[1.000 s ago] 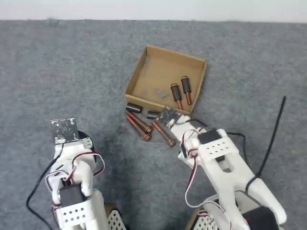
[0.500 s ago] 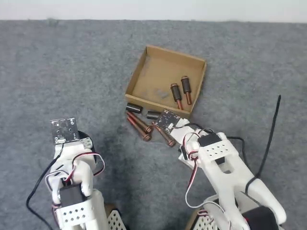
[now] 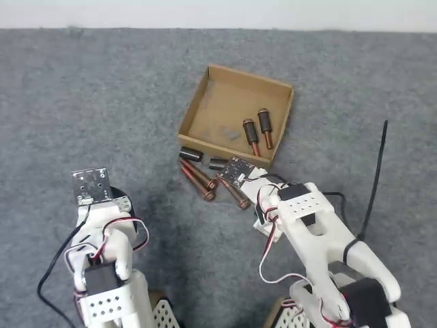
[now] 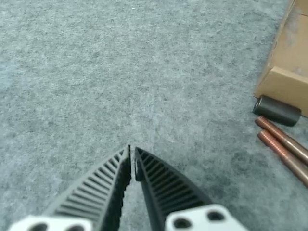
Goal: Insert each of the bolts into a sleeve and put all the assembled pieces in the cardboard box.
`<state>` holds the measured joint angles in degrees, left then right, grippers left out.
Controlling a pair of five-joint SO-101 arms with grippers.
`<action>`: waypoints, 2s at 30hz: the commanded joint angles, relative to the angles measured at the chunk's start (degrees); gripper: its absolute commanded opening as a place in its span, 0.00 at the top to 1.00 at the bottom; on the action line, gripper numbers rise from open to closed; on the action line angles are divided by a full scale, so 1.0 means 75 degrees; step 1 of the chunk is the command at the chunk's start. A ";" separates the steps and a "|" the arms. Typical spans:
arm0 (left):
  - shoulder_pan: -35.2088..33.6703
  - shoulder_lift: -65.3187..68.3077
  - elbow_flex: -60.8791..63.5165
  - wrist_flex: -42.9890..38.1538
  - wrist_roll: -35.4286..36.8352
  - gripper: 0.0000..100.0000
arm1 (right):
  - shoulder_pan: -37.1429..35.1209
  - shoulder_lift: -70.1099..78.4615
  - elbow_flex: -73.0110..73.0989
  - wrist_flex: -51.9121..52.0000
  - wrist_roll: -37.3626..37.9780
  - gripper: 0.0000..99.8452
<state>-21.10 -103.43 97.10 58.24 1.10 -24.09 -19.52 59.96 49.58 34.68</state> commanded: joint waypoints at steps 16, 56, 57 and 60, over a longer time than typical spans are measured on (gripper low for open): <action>-0.0059 -0.0117 -0.0076 -0.0012 -0.0059 0.99 | 0.1764 -0.1471 -0.0117 0.0029 -0.1958 0.99; 0.3223 0.4947 -0.6218 0.3223 -0.3528 0.99 | 0.4765 -0.3733 0.1946 -0.0041 -0.1770 0.99; 0.3540 0.5181 -0.6171 0.3411 -0.3692 0.99 | 0.4765 -0.3733 0.1946 -0.0041 -0.1770 0.99; 0.4689 0.5603 -0.5996 0.3927 -0.4056 0.99 | 0.4765 -0.3745 0.1946 -0.0041 -0.1770 0.99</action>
<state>4.75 -66.33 53.93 83.65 -25.27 12.31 -45.19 74.81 49.58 20.26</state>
